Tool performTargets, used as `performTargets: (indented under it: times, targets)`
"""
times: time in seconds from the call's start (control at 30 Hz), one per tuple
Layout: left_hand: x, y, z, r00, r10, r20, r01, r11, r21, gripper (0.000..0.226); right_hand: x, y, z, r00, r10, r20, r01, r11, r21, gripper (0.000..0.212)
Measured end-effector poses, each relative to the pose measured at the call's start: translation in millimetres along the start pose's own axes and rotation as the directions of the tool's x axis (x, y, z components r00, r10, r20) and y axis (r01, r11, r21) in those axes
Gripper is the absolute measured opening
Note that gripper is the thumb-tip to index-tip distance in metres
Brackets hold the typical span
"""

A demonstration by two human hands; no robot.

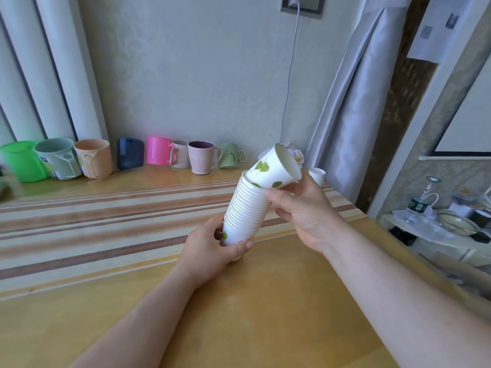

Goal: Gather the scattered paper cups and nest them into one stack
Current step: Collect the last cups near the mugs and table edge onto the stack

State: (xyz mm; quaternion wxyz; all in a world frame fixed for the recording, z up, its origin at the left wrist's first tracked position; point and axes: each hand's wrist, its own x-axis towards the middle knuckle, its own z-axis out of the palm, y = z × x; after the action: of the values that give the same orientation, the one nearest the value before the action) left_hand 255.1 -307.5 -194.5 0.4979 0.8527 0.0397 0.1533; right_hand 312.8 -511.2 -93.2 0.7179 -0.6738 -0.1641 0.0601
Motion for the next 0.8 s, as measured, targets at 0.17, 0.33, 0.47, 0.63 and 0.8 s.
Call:
performTargets:
  times: [0.17,0.33,0.47,0.63,0.8]
  targets:
    - [1.6,0.6,-1.3,0.993,-0.014,-0.117,0.021,0.998,0.063,0.06,9.0,28.1,-23.4,0.999,0.033,-0.027,-0.037,0.99,-0.138,0.066]
    - [4.7,-2.4,-2.3,0.978,-0.057,-0.199,0.073,0.995,0.074,0.057,63.0,64.3,-71.7,0.91,-0.021,-0.415,-0.131,0.934,-0.334,0.058]
    - [6.2,-6.9,1.1,0.979,-0.029,-0.202,0.047,0.995,0.084,0.06,119.8,88.2,-109.7,0.782,-0.102,-0.615,-0.233,0.867,-0.44,0.072]
    - [8.9,-7.3,1.0,0.979,-0.033,-0.2,0.051,0.995,0.089,0.055,183.4,107.8,-122.6,0.761,0.0,-0.649,-0.364,0.827,-0.427,0.093]
    - [10.0,-8.1,0.1,0.979,-0.054,-0.198,0.072,0.994,0.084,0.056,205.1,115.0,-113.7,0.75,0.066,-0.658,-0.369,0.867,-0.334,0.067]
